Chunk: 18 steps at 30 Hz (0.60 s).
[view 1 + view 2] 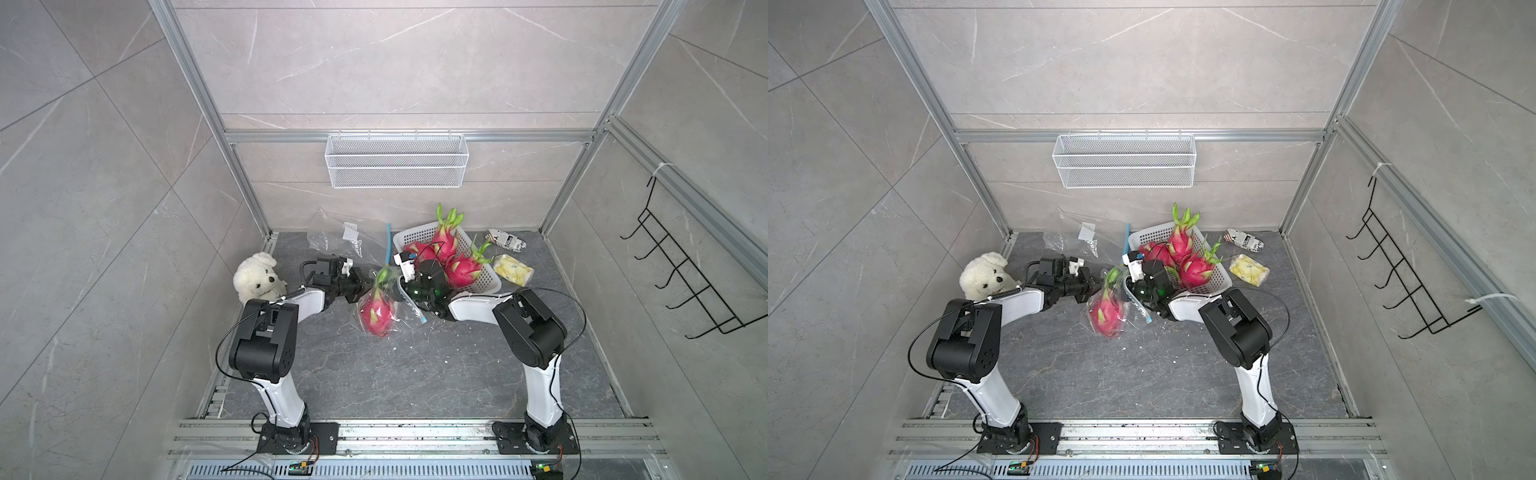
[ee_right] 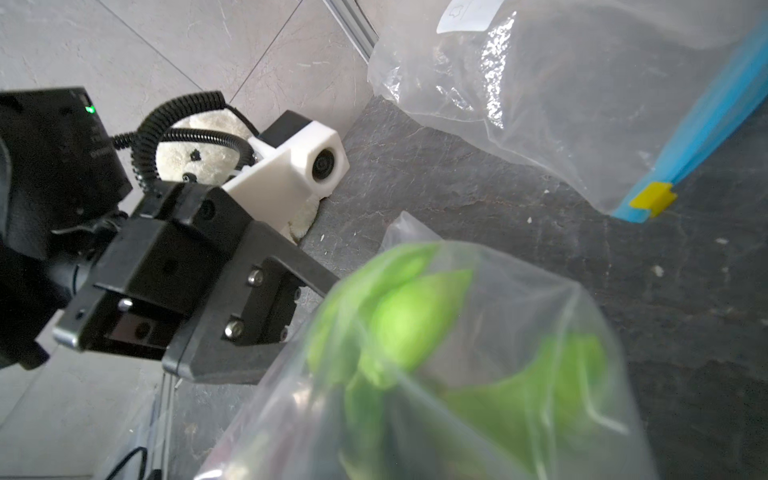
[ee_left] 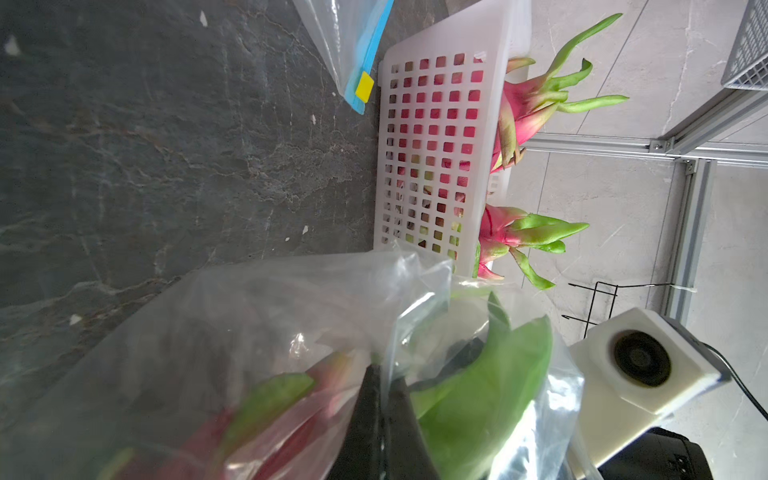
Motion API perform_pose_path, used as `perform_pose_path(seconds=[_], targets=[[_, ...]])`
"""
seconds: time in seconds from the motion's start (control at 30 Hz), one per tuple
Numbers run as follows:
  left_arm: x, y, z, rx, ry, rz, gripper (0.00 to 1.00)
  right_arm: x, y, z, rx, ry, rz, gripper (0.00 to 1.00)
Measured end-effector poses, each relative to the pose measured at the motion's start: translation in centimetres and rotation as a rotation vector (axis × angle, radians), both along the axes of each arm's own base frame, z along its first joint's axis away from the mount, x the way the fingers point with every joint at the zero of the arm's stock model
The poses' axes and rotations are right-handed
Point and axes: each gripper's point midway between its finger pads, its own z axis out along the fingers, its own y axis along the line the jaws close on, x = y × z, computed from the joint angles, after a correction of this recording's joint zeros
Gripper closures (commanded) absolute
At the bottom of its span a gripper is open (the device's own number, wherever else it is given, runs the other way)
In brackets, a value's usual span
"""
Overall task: Open the zip-top bag and take out the dragon fruit
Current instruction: Pick up the dragon fruit from the zipper food storage bag.
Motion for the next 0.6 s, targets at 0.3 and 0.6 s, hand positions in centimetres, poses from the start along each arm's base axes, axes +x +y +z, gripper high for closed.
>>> perform_pose_path(seconds=[0.3, 0.6], targets=[[0.7, -0.4, 1.2, -0.047, -0.019, 0.024, 1.0, 0.2, 0.3, 0.4, 0.022, 0.019, -0.003, 0.69], [1.4, -0.4, 2.4, -0.113, -0.034, 0.059, 1.0, 0.9, 0.7, 0.0, 0.031, 0.035, -0.015, 1.0]])
